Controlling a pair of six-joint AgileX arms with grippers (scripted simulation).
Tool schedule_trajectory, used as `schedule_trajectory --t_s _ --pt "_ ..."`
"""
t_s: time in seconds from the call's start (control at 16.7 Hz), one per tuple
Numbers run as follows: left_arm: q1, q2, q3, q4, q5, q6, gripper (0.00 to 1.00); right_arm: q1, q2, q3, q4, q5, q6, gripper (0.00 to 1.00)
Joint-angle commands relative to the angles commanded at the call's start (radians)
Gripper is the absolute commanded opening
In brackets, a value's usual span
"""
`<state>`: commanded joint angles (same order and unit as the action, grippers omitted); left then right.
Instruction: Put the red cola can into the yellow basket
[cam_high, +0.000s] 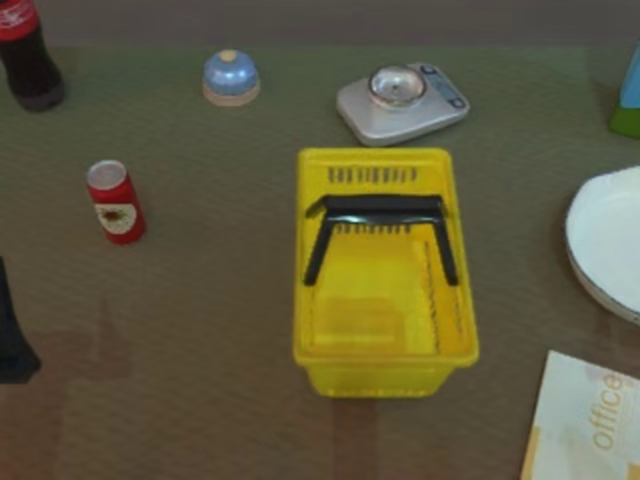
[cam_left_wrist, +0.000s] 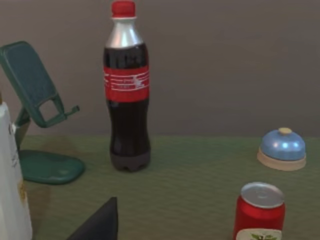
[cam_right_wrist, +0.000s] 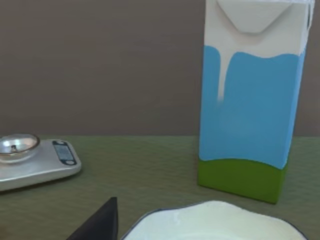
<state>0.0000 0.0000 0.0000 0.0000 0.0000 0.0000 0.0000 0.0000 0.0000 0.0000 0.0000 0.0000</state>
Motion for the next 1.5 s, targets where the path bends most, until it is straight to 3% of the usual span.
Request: schedule_trajectory --t_s 0.3,0.54,1.5 --pt "-0.012 0.061 0.061 -0.044 0.007 0.027 1.0 0.0 0.0 0.0 0.0 0.0 0.0 1.0" --pt "-0.036 0.291 0.278 -0.19 0.016 0.112 1.0 0.0 0.0 0.0 0.0 0.0 0.0 1.0" --pt "-0.105 1.944 1.703 -1.082 -0.001 0.587 1.0 0.0 0.0 0.0 0.0 0.0 0.0 1.0"
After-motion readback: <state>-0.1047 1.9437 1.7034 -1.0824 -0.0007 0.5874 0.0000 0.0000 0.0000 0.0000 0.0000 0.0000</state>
